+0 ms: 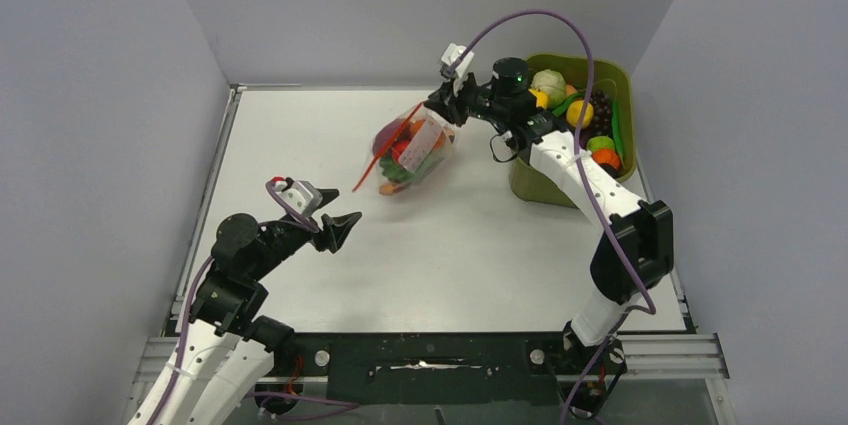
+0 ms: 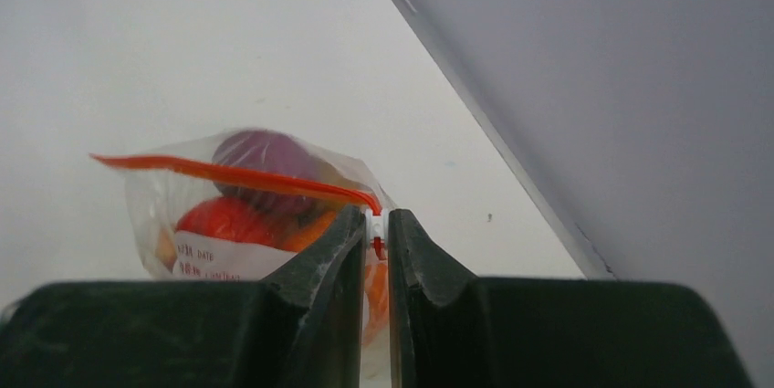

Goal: Place the food in the zip-top bag and seal the zipper
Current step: Place the zipper food storage bag at the center of the board.

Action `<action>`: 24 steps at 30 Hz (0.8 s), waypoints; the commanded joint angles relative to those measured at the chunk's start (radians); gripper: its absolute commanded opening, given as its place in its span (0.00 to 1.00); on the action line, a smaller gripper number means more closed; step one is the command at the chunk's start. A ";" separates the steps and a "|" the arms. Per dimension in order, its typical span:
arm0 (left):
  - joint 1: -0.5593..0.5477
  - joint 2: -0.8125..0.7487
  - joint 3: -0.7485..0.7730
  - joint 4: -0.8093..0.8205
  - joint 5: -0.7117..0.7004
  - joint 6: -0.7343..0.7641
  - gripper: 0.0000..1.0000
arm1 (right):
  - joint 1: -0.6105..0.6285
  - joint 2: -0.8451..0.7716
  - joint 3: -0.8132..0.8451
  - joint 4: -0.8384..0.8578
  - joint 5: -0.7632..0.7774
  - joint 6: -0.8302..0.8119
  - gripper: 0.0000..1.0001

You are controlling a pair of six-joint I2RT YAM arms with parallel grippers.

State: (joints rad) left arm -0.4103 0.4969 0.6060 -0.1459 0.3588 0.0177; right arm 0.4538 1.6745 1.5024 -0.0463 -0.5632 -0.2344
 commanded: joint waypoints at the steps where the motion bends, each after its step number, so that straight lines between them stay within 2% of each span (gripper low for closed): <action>1: 0.004 -0.008 0.004 0.050 -0.017 -0.010 0.60 | -0.052 0.092 0.217 0.086 0.092 -0.082 0.00; 5: 0.005 -0.014 -0.004 0.052 -0.021 -0.021 0.60 | -0.052 0.125 0.186 0.098 0.115 -0.211 0.00; 10: 0.005 -0.024 -0.034 0.053 -0.041 -0.040 0.60 | -0.023 0.086 -0.126 0.233 0.068 -0.376 0.03; 13: 0.005 -0.025 -0.049 0.060 -0.047 -0.045 0.60 | 0.011 0.102 -0.218 0.215 0.050 -0.458 0.01; 20: 0.005 0.015 -0.048 0.071 -0.070 -0.064 0.60 | 0.050 0.090 -0.301 0.189 0.075 -0.451 0.04; 24: 0.005 0.038 -0.045 0.075 -0.157 -0.148 0.62 | 0.068 0.059 -0.342 0.190 0.073 -0.434 0.11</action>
State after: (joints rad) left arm -0.4103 0.5186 0.5480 -0.1337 0.2909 -0.0460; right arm 0.5144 1.8076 1.1854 0.0719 -0.4793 -0.6594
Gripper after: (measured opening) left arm 0.604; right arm 0.118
